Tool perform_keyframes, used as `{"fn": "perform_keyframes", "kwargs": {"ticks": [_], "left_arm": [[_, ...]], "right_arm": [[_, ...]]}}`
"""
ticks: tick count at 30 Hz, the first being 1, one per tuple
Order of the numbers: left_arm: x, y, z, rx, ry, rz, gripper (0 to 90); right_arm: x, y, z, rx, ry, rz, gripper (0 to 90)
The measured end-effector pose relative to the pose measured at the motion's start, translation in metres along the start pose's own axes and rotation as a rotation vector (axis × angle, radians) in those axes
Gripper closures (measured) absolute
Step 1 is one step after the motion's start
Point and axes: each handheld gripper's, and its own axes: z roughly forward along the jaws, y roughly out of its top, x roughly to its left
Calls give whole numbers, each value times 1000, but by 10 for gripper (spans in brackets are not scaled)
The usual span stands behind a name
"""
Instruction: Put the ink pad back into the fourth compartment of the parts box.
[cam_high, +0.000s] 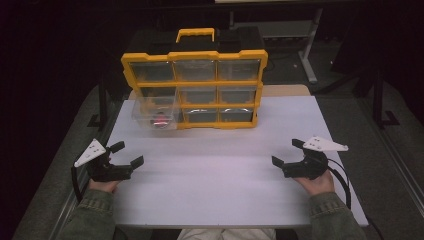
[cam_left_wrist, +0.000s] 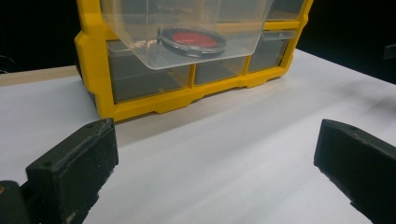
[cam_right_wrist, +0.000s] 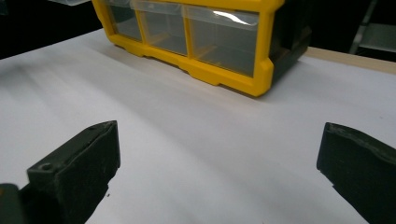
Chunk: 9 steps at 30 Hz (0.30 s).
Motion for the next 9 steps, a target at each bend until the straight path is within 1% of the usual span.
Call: {"fn": "perform_keyframes", "kwargs": {"ticks": [4, 7, 9], "left_arm": [[0, 0, 0, 0, -3, -1, 0], [0, 0, 1, -1, -6, 0, 0], [0, 0, 1, 0, -6, 0, 0]], "right_arm": [[0, -4, -8, -16, -16, 6, 0], [1, -4, -13, -23, -31, -3, 0], [0, -4, -17, -33, -39, 3, 0]]}}
